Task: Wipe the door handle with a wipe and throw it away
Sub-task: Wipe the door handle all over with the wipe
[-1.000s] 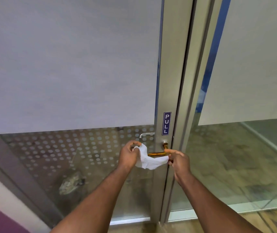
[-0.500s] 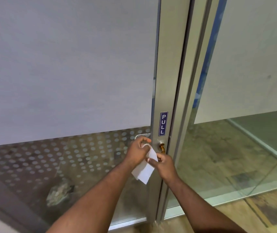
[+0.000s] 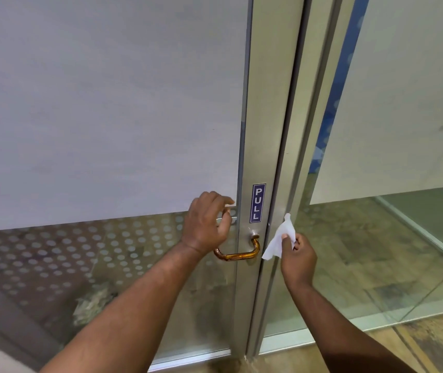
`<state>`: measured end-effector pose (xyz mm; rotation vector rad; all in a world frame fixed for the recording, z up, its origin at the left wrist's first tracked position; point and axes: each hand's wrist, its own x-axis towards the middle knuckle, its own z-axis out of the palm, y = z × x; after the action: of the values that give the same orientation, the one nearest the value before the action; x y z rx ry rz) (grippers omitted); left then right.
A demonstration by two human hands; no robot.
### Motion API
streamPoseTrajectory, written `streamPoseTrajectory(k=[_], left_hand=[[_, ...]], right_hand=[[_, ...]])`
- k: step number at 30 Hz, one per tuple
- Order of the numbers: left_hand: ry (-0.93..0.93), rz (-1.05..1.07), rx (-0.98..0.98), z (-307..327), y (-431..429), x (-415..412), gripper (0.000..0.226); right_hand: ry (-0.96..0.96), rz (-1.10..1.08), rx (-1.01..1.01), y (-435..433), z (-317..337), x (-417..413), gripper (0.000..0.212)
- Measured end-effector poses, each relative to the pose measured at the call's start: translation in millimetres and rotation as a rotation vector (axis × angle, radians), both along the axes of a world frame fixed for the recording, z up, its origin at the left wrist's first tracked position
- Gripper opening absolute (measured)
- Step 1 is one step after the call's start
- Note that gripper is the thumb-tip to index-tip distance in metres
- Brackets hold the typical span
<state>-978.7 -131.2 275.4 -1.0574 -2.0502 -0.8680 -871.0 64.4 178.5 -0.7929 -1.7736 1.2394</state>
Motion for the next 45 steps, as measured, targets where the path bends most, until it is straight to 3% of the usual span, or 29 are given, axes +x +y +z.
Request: streamPoseTrajectory(k=[5, 9, 14, 22, 30, 45], left_hand=[[0.205, 0.049, -0.025, 17.5, -4.0, -19.9, 0.034], [0.224, 0.115, -0.144, 26.2, -8.7, -31.2, 0.045], [0.251, 0.163, -0.233, 27.7, -14.5, -41.3, 0.056], [0.318, 0.290, -0.397, 15.4, -14.6, -60.1, 0.082], [0.384, 0.367, -0.436, 7.6, -12.3, -76.2, 0.078], [0.411, 0.337, -0.392, 6.1, -9.8, -81.7, 0.075]], right_hand=[[-0.265, 0.138, 0.232, -4.2, -11.4, -12.8, 0.016], [-0.410, 0.302, 0.393, -12.9, -26.4, -9.8, 0.017], [-0.487, 0.469, 0.457, -16.4, -35.8, -4.1, 0.062], [-0.550, 0.670, 0.831, -2.3, -51.0, -14.4, 0.087], [-0.486, 0.554, 0.670, 4.9, -58.2, -4.2, 0.080], [-0.433, 0.620, 0.799, 6.5, -48.2, -17.3, 0.081]])
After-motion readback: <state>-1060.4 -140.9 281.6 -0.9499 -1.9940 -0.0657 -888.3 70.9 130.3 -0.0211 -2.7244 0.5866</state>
